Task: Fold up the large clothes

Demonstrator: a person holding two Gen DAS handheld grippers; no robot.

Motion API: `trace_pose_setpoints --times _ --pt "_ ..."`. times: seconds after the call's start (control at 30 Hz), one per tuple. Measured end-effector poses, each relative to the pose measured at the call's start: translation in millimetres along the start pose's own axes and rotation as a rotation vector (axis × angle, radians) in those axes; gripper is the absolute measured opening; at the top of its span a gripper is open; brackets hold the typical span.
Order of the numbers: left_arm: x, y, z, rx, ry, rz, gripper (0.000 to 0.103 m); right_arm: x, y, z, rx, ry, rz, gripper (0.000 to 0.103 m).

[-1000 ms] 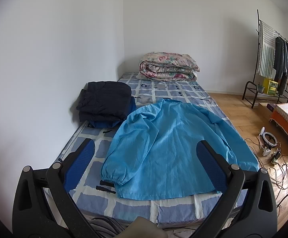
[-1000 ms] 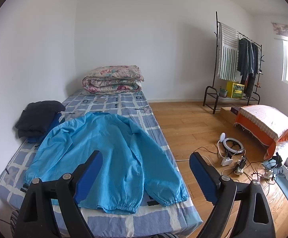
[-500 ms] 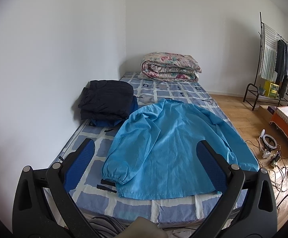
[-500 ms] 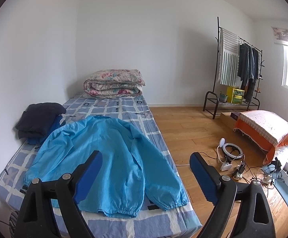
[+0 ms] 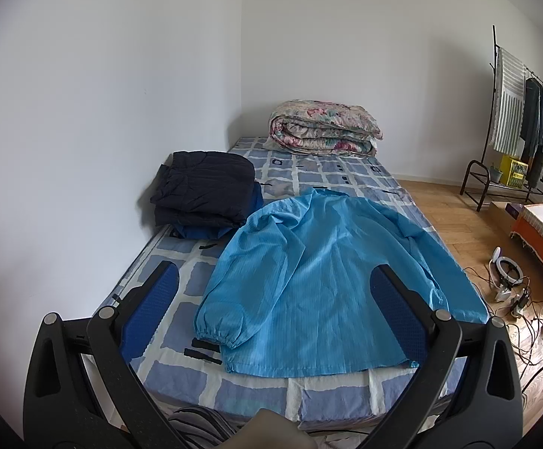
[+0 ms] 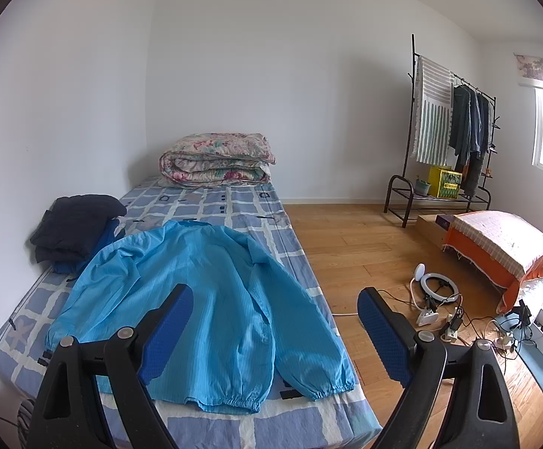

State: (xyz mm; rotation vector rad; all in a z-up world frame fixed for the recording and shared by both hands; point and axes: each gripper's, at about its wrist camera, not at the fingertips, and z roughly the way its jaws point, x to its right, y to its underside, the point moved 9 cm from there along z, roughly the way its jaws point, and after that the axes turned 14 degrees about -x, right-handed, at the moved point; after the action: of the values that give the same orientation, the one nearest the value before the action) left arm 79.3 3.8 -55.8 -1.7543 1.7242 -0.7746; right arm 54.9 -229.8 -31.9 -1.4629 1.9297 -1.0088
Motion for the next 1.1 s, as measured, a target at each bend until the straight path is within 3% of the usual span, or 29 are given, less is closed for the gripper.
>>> trace_pose_setpoints --times 1.1 --pt "-6.2 0.9 0.3 0.003 -0.003 -0.009 0.103 -10.7 -6.8 4.8 -0.008 -0.006 0.005 0.091"
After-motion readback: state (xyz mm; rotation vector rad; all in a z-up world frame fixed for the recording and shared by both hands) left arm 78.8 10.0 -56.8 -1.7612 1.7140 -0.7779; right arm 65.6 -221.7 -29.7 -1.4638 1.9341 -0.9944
